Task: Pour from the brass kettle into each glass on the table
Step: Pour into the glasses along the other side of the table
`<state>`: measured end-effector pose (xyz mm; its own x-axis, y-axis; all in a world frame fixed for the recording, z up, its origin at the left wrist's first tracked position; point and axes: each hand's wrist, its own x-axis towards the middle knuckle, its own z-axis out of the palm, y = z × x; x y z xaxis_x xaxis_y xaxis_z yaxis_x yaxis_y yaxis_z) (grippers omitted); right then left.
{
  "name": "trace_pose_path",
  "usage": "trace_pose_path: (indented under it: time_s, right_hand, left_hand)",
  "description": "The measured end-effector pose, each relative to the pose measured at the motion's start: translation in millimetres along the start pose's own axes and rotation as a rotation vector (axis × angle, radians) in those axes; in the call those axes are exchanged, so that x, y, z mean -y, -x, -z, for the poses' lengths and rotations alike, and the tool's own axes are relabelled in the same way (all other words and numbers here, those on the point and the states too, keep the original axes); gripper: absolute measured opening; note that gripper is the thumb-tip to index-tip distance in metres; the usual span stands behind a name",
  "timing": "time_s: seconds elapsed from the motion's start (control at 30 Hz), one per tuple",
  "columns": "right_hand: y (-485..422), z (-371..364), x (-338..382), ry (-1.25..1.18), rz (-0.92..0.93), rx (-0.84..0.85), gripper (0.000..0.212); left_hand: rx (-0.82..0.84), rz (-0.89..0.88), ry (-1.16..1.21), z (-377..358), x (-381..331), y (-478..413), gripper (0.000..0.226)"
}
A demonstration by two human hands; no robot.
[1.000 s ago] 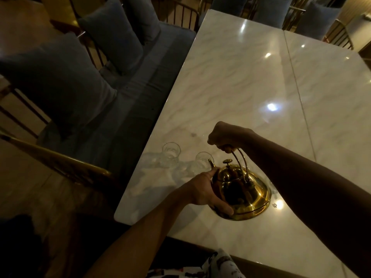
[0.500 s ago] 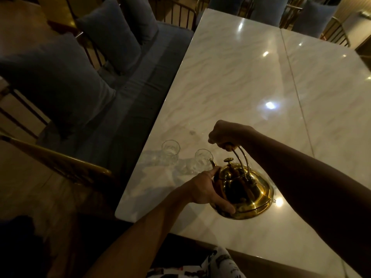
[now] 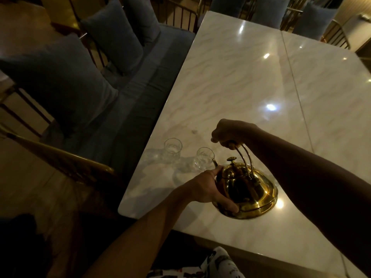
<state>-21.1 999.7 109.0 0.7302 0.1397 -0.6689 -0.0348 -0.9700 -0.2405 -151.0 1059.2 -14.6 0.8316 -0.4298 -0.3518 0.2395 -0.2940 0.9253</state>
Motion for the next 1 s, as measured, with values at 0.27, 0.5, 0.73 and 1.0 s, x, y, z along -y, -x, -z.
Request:
trace_pose_path:
  time_s: [0.27,0.5,0.73,1.0]
  right_hand:
    - [5.9,-1.3,1.5,0.005,0.013,-0.011,0.021]
    - [7.1,-0.2,1.2,0.006,-0.005,-0.024,0.019]
    - [5.9,1.5,0.5,-0.006,-0.016,-0.018,0.018]
    - [7.0,3.5,-1.1,-0.016,-0.015,-0.016,0.018]
  left_hand:
    - [-0.003,-0.02,-0.015,0.3,0.9,5.0,0.095]
    - [-0.012,-0.02,-0.013,-0.5,-2.3,5.7,0.101]
    - [-0.006,-0.032,-0.013,0.4,-3.4,5.4,0.098]
    - [-0.005,-0.032,-0.025,0.4,-3.0,1.5,0.096]
